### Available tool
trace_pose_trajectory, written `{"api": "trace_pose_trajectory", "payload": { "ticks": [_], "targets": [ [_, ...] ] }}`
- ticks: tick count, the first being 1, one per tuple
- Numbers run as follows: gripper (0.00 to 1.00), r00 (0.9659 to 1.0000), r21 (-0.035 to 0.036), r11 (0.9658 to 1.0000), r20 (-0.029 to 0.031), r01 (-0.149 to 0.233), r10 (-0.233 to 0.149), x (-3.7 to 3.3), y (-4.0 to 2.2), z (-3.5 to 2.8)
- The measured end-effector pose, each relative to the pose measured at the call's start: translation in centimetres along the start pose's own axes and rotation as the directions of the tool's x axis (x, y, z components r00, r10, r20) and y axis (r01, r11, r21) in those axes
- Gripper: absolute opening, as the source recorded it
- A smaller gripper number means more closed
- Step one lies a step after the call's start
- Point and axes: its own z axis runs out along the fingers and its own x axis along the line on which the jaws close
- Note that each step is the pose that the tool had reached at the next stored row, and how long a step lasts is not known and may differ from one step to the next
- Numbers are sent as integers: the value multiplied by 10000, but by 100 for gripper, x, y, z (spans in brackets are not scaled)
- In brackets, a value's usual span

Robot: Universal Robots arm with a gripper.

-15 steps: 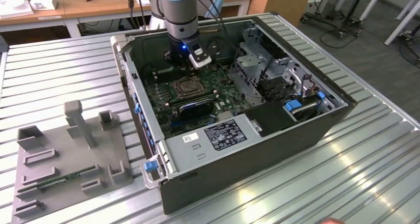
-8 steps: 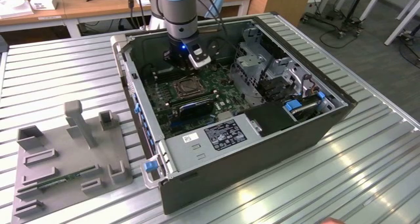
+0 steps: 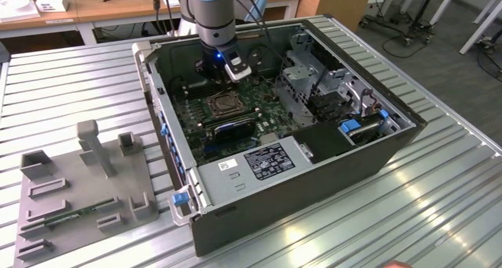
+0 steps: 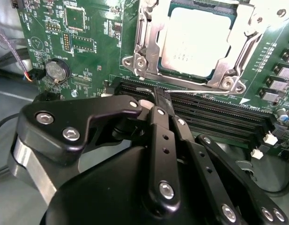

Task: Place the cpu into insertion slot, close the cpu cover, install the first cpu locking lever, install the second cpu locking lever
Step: 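Install the first cpu locking lever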

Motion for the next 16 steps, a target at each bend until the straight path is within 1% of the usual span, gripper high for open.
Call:
{"api": "trace_pose_trajectory", "payload": {
  "ticks": [3, 7, 12, 16],
  "targets": [
    [11, 10000, -15, 10000, 8, 0, 0, 6, 13, 3],
    [11, 10000, -34, 10000, 11, 0, 0, 6, 13, 5],
    [11, 10000, -42, 10000, 23, 1, -1, -2, -13, 5],
    [11, 10000, -56, 10000, 21, -2, 2, -10, -36, 0]
  ]
}}
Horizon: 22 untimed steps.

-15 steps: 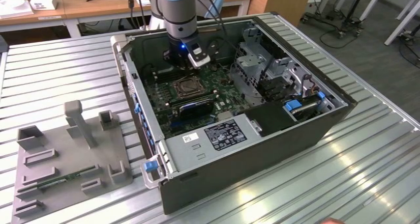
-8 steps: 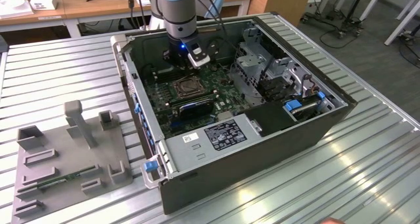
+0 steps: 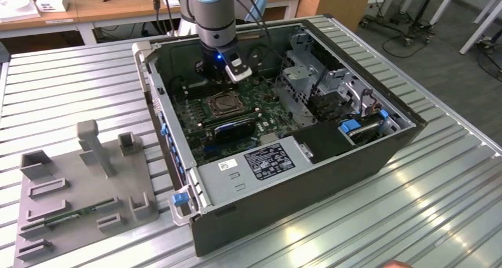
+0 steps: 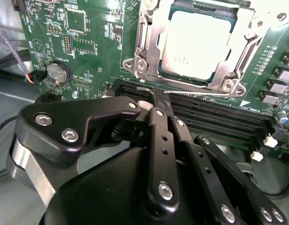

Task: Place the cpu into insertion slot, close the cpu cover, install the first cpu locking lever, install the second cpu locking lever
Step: 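Install the first cpu locking lever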

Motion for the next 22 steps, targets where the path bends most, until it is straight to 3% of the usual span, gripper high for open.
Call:
{"api": "trace_pose_trajectory", "payload": {
  "ticks": [4, 9, 14, 22],
  "targets": [
    [11, 10000, -68, 10000, 11, -6, 6, 0, -10, 3],
    [11, 9999, -185, 9998, 119, 8, -6, 5, -22, 34],
    [11, 9998, -210, 9998, 174, 17, -13, 4, -37, 52],
    [11, 9998, -216, 9998, 199, 24, -20, 0, -60, 56]
  ]
}}
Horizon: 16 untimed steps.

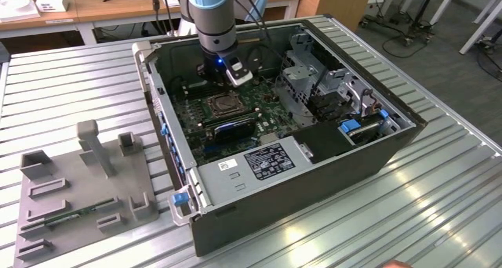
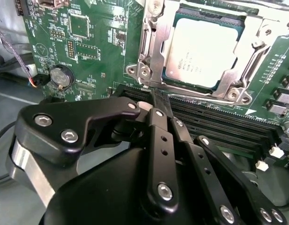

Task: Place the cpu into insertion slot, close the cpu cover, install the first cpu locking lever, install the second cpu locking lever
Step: 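Install the first cpu locking lever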

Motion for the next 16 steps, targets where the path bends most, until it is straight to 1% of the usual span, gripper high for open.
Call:
{"api": "trace_pose_trajectory", "payload": {
  "ticks": [4, 8, 9, 13, 14, 16],
  "targets": [
    [11, 10000, -8, 10000, 7, 0, 0, -2, -14, 2],
    [11, 10000, -13, 10000, 37, 7, -7, 0, -22, 14],
    [11, 10000, -28, 10000, 43, 6, -6, 1, -25, 21],
    [11, 10000, -31, 10000, 60, 11, -11, 3, -30, 24],
    [11, 10000, -42, 10000, 59, 9, -9, 3, -30, 24],
    [11, 10000, -86, 10000, 45, -2, 2, 3, -30, 24]
  ]
}}
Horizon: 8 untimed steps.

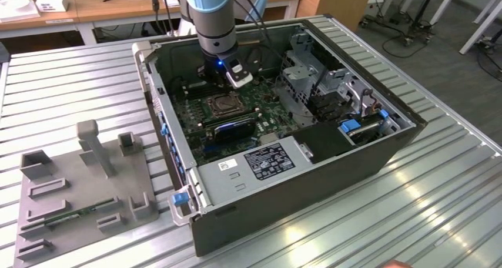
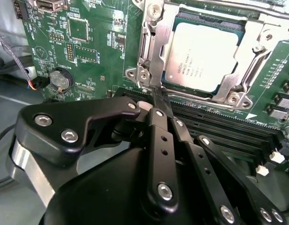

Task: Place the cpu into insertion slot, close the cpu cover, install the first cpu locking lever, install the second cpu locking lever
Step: 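Install the first cpu locking lever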

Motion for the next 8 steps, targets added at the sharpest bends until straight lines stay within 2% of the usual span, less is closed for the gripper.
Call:
{"api": "trace_pose_trajectory", "payload": {
  "ticks": [4, 8],
  "targets": [
    [11, 10000, -41, 10000, -12, -9, 9, -2, 5, -12],
    [11, 10000, -41, 10000, -14, -10, 10, -10, 18, -63]
  ]
}}
